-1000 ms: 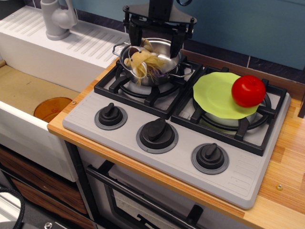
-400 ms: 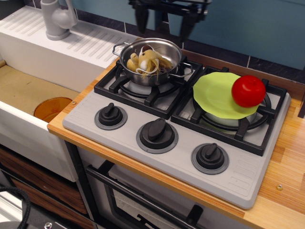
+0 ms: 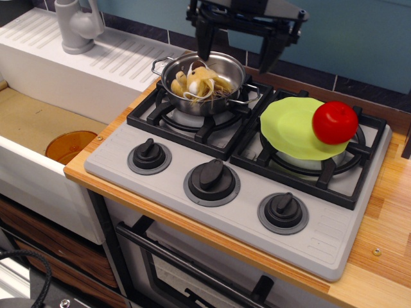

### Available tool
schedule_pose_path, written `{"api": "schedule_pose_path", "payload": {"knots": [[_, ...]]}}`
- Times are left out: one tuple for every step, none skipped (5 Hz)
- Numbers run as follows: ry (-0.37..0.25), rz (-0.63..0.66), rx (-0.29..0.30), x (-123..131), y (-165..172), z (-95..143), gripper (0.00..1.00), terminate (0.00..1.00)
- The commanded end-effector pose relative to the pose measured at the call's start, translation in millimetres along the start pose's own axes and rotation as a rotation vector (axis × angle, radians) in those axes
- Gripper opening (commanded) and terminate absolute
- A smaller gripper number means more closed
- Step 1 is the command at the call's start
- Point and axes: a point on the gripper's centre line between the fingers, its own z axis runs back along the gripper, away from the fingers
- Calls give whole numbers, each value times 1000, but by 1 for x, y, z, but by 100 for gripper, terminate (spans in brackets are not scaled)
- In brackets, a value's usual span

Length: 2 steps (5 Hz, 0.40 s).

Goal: Put apple on plate and stuffedlion in pot or pan on stove

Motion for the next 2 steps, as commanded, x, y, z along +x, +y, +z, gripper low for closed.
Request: {"api": "schedule_pose_path", "payload": {"knots": [[-96,57,-69,-14,-12,14,100,0],[-83,53,-107,-9,-3,-5,100,100]]}}
